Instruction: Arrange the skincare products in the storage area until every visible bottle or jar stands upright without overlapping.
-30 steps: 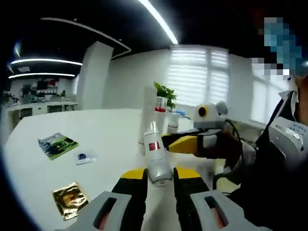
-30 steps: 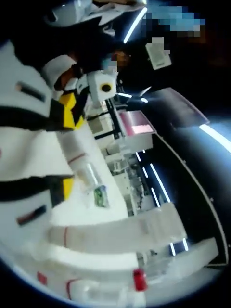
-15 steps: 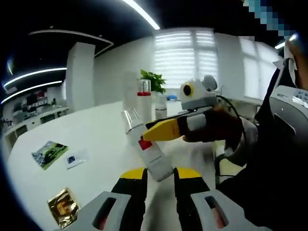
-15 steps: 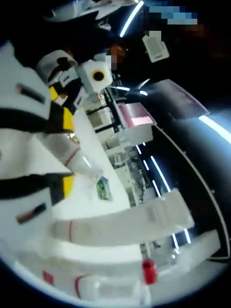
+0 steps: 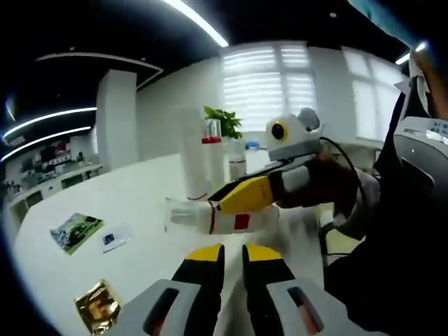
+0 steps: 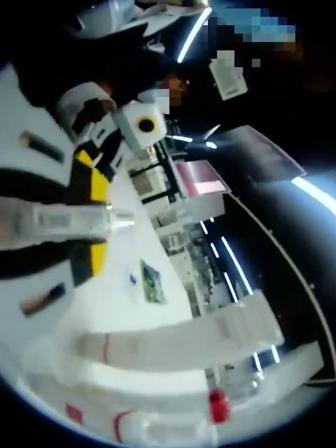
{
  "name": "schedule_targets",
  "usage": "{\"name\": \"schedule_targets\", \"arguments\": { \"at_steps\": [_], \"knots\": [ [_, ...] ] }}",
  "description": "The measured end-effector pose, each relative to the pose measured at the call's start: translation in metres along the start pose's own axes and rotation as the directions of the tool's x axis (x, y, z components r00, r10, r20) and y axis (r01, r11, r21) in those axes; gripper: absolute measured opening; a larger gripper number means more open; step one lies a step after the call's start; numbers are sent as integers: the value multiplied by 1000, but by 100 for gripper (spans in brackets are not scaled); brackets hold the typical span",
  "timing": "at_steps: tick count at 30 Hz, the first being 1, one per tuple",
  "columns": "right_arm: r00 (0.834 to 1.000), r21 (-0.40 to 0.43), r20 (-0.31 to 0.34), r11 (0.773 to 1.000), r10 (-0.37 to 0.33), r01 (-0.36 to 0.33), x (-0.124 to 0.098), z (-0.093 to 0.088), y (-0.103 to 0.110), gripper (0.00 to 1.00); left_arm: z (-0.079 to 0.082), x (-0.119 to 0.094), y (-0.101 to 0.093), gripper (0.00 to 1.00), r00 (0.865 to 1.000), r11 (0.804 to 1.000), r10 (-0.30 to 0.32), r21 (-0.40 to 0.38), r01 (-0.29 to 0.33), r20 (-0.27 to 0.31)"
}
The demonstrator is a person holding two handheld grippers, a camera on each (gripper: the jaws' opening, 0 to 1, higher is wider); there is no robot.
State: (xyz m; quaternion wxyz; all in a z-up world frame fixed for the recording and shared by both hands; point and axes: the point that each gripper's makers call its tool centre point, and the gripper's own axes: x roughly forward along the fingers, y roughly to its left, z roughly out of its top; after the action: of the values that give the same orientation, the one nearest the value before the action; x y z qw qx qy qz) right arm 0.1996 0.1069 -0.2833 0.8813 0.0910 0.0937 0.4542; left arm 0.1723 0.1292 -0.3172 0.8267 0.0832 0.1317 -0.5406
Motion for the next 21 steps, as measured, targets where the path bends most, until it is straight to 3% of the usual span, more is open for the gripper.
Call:
{"name": "schedule_targets", "arguments": {
  "at_steps": [1,3,7,12,17,21],
  "knots": [
    [1000,-13,-3,1000,-8,8,-1,-1,-1,0,0,0,3,11,1000,1000,9,-8,-9,2],
    [999,21,41,999,25,-25,0,5,3,0,-1,-2,6,13,1000,1000,18,-19,-18,-1],
    [999,-93,-20,995,-35,33,3,-1,-7,0,0,-4,9,15,1000,999,30,-10,-30,-4],
    [995,-163,-65,984,-78,67,0,-6,-14,0,1,-5,13,18,999,999,41,-10,-41,-3],
    [988,-207,-111,975,-107,83,-4,-17,-14,17,-2,-4,17,23,998,998,61,-26,-61,-6],
    [982,-222,-157,973,-103,67,-6,-29,-9,25,-3,-3,19,28,997,997,75,-29,-75,-8]
  ]
}}
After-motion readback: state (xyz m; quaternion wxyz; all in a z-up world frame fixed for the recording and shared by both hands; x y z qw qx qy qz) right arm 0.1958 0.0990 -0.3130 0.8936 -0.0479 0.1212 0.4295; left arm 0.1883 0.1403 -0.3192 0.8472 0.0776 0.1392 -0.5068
